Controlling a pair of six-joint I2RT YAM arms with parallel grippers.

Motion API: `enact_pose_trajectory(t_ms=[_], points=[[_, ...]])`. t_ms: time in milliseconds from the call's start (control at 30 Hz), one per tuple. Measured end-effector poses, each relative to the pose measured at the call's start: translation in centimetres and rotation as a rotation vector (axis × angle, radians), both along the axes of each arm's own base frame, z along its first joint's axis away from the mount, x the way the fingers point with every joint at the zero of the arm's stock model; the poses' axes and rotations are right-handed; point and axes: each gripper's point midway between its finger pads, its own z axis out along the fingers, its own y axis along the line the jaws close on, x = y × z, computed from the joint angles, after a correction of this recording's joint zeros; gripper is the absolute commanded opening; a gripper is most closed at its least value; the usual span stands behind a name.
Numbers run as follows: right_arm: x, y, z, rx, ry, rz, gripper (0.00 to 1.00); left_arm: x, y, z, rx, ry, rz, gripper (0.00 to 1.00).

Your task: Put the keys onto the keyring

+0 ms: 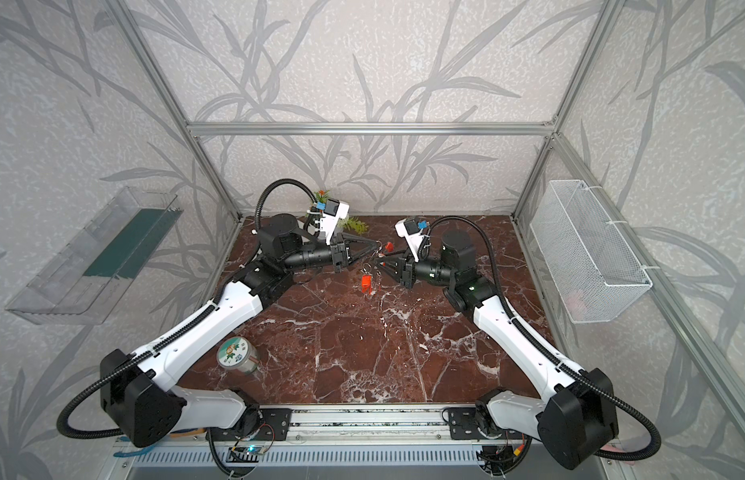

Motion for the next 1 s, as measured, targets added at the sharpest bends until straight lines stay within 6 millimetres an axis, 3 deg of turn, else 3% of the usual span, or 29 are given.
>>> enact_pose_trajectory(t_ms=[167,1000], points=[[-0.41,-0.23,0.72,0.005,-0.028,-0.002,0.0,0.0,0.0,-0.02,0.001,0.001,0.0,0.0],[-0.4,-0.59,0.51,-0.047,-0.038,-0.02,0.0,-0.32,-0.03,-0.89,0.027,0.024,-0.017,0.0]])
